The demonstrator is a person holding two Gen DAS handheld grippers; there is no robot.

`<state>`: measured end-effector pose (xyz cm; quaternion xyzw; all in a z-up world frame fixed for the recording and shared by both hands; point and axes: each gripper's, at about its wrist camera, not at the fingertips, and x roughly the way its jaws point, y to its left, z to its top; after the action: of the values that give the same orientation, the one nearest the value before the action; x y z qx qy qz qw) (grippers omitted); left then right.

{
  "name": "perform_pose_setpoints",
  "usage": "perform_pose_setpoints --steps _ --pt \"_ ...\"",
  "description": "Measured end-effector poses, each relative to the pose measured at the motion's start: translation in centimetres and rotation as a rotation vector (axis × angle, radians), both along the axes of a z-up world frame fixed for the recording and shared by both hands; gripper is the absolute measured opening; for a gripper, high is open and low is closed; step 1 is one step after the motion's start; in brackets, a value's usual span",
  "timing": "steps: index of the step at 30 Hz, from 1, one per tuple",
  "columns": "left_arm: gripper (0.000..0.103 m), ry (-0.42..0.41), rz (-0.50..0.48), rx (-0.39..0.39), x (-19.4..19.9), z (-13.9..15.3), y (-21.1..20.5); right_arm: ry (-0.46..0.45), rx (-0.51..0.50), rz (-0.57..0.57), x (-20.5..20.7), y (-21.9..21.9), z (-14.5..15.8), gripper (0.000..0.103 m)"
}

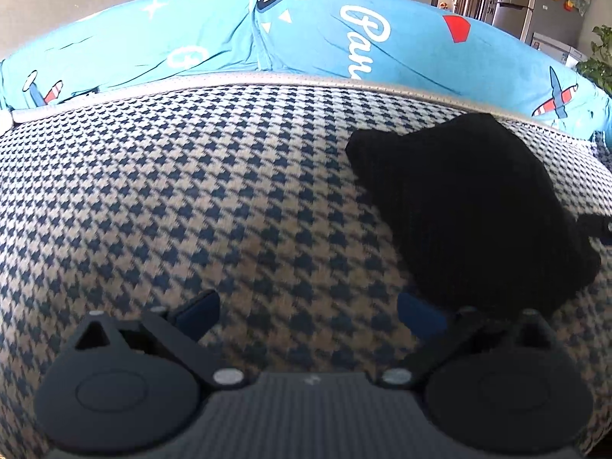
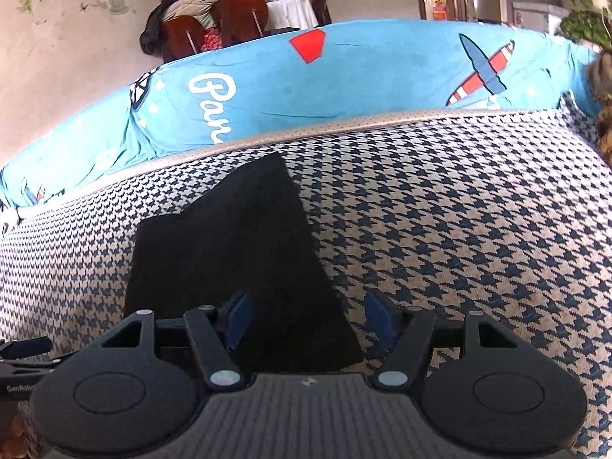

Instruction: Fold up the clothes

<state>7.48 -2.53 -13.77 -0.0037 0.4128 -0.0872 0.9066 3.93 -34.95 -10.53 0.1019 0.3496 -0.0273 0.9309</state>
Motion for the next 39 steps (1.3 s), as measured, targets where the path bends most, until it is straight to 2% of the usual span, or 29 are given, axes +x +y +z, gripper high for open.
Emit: perform_pose_setpoints --steps 6,13,18,26,31,39 --pt "0.103 0.022 -0.029 -0.045 2.2 0.0 -0.9 0.010 0.058 -0.014 -0.3 -1.5 -0.1 0.066" --pt "0.103 0.047 -0.056 -0.121 4.9 0.3 -1.5 0.031 0.073 0.003 -0.5 -2.3 -0.6 0.066" --pt "0.103 0.052 -0.086 -0.156 6.9 0.8 -1.6 0.056 0.131 0.013 -0.7 -3.0 -1.1 0.066" --pt "0.103 0.099 -0.140 -0.240 9.8 0.3 -2.4 0.100 0.214 0.026 -0.8 -3.5 -2.1 0.071" --pt "0.103 0.111 -0.155 -0.258 11.1 -0.5 -3.2 0.121 0.258 0.045 -0.3 -3.4 -2.8 0.071" --pt "0.103 0.110 -0.202 -0.278 12.5 -1.1 -4.5 0.106 0.233 0.080 0.5 -2.6 -3.3 0.073"
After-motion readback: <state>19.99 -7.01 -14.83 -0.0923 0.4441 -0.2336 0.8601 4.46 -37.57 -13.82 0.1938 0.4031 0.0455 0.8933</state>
